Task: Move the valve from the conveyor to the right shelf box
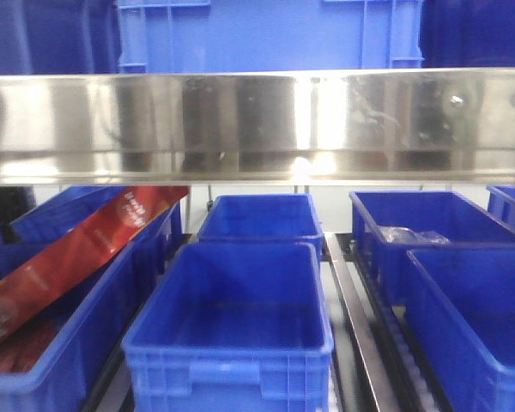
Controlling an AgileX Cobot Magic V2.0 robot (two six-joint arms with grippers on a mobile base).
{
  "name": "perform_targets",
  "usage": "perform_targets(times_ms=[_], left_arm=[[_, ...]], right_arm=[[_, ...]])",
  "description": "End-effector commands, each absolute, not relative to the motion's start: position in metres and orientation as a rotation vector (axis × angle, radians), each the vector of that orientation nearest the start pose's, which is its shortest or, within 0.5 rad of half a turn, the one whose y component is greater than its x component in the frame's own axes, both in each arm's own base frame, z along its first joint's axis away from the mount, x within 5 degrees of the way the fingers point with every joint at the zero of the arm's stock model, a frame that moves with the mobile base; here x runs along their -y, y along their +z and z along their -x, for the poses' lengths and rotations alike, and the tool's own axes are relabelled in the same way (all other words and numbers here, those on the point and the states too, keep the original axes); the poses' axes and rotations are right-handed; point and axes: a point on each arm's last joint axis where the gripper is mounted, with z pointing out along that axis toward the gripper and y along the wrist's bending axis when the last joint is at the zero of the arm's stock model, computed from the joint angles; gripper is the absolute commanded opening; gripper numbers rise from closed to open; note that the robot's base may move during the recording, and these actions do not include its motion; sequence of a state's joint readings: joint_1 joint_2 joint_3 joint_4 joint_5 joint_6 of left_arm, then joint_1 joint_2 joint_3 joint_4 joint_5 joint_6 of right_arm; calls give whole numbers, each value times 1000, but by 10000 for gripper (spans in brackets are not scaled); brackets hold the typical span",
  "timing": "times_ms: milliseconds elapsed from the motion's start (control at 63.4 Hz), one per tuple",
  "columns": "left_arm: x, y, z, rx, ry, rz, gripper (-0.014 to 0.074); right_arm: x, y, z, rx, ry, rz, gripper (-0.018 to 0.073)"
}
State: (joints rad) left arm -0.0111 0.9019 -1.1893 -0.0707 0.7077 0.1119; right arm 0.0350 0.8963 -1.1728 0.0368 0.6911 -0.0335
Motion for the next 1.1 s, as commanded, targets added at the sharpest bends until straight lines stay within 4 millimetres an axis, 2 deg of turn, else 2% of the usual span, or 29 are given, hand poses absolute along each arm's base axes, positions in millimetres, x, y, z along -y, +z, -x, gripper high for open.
perform_targets(times_ms=[0,1089], left_arm=[[7,461,-163,-1826,-20,-93,-111],[7,461,-163,-1826,-20,-93,-111]], right_arm=[[-7,461,-163,-1800,33,55,-154],[-7,461,-163,-1800,33,55,-154]])
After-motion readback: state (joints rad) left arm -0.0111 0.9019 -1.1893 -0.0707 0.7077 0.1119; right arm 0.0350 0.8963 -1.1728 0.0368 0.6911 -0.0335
